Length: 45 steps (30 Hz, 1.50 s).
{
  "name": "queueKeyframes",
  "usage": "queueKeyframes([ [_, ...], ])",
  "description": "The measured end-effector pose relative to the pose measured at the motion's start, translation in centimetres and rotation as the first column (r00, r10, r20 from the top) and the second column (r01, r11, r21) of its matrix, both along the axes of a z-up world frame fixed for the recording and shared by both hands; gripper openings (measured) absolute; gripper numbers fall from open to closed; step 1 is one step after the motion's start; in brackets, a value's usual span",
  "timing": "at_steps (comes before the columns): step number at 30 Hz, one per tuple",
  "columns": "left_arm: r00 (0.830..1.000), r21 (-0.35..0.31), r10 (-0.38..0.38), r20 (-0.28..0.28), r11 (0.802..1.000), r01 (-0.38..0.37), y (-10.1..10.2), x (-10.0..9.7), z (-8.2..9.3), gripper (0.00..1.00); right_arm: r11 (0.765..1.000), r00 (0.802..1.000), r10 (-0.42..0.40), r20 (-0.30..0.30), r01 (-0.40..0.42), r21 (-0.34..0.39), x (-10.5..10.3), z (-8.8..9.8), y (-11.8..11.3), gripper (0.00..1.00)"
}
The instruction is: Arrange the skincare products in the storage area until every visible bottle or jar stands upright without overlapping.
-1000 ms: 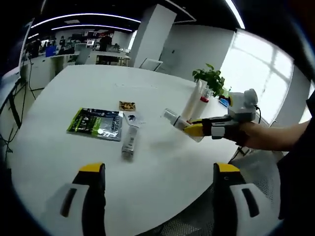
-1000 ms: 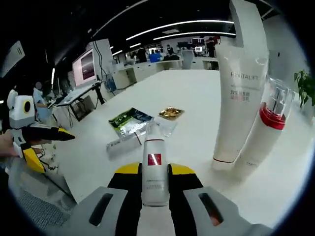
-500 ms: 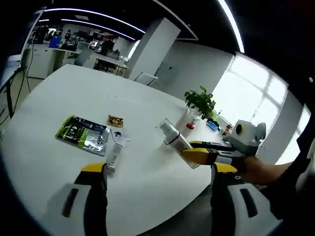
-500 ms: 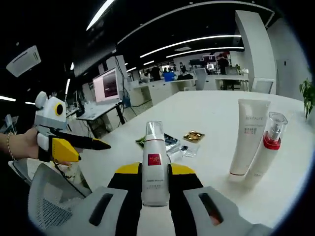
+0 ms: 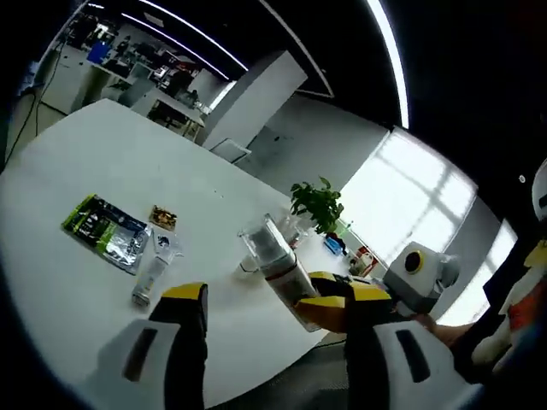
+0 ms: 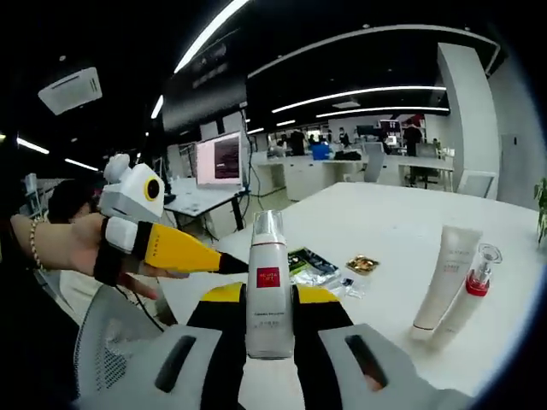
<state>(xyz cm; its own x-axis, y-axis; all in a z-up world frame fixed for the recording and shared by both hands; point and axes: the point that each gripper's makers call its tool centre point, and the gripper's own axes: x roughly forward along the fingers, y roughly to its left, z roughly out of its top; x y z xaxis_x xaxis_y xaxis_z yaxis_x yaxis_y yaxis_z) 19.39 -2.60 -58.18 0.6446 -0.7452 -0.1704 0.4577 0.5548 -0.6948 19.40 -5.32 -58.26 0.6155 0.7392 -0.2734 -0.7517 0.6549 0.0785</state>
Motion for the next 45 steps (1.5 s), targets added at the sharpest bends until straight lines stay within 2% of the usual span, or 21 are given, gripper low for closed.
queueKeyframes([
  [2,1.0,-0.056,0.02,-0.002,0.998,-0.02,-0.1,0.1,0.7,0.48,1.0,1.0,0.009,0.007,-0.009,-0.006,-0.3,0.2,0.3,0.19],
  [5,1.0,-0.089,0.023,0.006,0.996,-0.022,-0.4,0.1,1.4,0.43,0.999,0.999,0.029,0.028,-0.028,-0.029,-0.7,0.3,0.7,0.19],
  [10,1.0,-0.088,0.014,0.015,0.996,-0.013,-0.7,0.3,1.7,0.29,0.999,0.998,0.032,0.053,-0.03,-0.039,-1.1,0.8,0.8,0.2],
  [13,0.999,-0.14,0.04,0.018,0.989,-0.037,-0.7,0.6,2.3,0.24,0.998,0.997,0.023,0.078,-0.018,-0.059,-1.0,1.2,0.6,0.2],
  [16,0.999,-0.143,0.051,0.016,0.988,-0.049,-0.8,0.7,2.3,0.19,0.998,0.995,0.016,0.093,-0.01,-0.065,-1.0,1.6,0.4,0.2],
  [26,0.999,-0.158,0.05,0.013,0.986,-0.048,-1.4,0.8,2.7,0.18,0.996,0.993,0.015,0.118,-0.004,-0.095,-1.1,2.1,-0.2,0.2],
  [28,0.998,-0.147,0.046,0.034,0.988,-0.04,-1.5,0.7,3.2,0.18,0.996,0.994,0.01,0.111,0.0,-0.084,-1.1,2.3,-0.3,0.2],
  [32,0.997,-0.057,-0.022,0.074,0.998,0.026,-1.9,0.6,3.6,0.17,0.997,0.995,0.0,0.096,0.007,-0.073,-1.1,2.0,-0.3,0.21],
  [34,0.991,0.001,-0.065,0.118,0.998,0.065,-2.2,0.6,3.9,0.17,0.999,0.998,-0.002,0.069,0.005,-0.049,-1.3,2.0,-0.4,0.21],
  [38,0.981,0.042,-0.121,0.153,0.992,0.116,-2.6,0.3,4.7,0.16,1.0,0.999,0.03,0.044,-0.031,0.002,-1.6,2.3,-0.3,0.23],
  [41,0.966,0.098,-0.18,0.184,0.982,0.164,-2.9,-0.1,5.0,0.16,0.998,0.997,0.065,0.041,-0.066,0.007,-1.8,2.4,-0.4,0.24],
  [45,0.93,0.179,-0.281,0.237,0.953,0.243,-3.6,-0.8,5.6,0.16,0.989,0.989,0.141,0.034,-0.142,0.041,-2.3,3.0,-0.5,0.24],
])
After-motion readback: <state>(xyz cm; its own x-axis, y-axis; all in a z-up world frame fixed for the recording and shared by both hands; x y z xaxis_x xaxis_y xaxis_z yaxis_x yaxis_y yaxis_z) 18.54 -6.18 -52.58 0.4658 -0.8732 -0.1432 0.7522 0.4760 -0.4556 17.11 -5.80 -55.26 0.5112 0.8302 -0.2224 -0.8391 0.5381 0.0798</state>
